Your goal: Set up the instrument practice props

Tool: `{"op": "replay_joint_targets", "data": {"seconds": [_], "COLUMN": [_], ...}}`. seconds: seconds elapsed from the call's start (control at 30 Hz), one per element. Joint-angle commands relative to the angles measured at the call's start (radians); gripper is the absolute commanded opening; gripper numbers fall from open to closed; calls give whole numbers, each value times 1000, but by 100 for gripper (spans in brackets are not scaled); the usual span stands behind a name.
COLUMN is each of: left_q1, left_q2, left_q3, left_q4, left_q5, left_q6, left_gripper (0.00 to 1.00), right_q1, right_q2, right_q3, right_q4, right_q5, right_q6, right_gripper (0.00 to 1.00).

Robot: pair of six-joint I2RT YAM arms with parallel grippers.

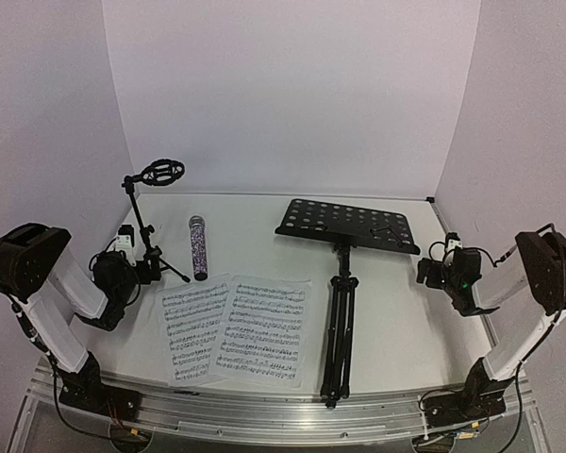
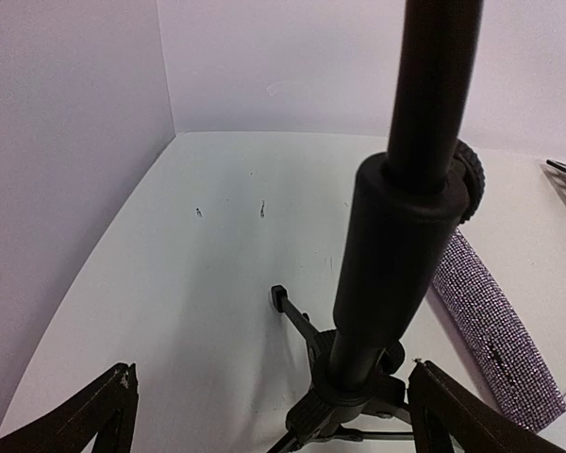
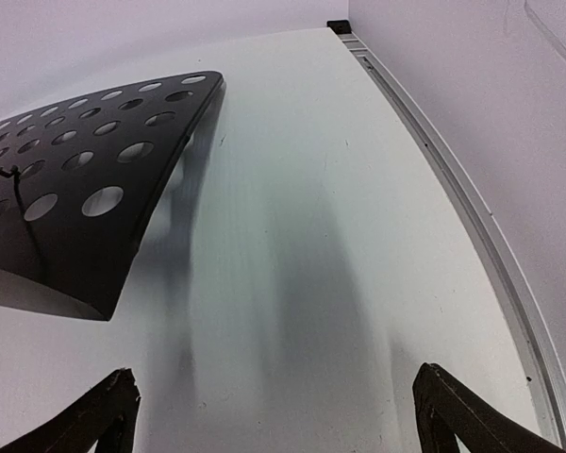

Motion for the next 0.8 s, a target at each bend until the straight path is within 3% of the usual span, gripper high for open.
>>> {"op": "replay_joint_targets", "data": {"seconds": [0.0, 0.17, 0.33, 0.5, 0.67, 0.77], "left_q1": [6, 8, 6, 5, -11, -21], "left_q2": [-18, -21, -97, -297, -500, -633], "left_q3": [24, 21, 14, 136, 103, 97], "left_q4": [12, 12, -25, -531, -690, -802], "left_q5": [9, 14, 48, 144, 163, 203], "left_q6": [-16, -16, 24, 15, -65, -83], "left_gripper": [100, 100, 100, 100, 99, 95], "right_q1": [1, 1, 1, 2, 4, 58], "right_q2": [-24, -177, -331, -480, -439, -351], "right_q3": [31, 123, 154, 301, 649, 869], "right_q4": [-33, -298, -374, -649, -1142, -1385], "right_q5": [77, 189, 229, 135, -87, -111], "right_q6": [27, 65, 88, 179, 274, 331], "right_gripper": [98, 98, 98, 97, 75, 68]}}
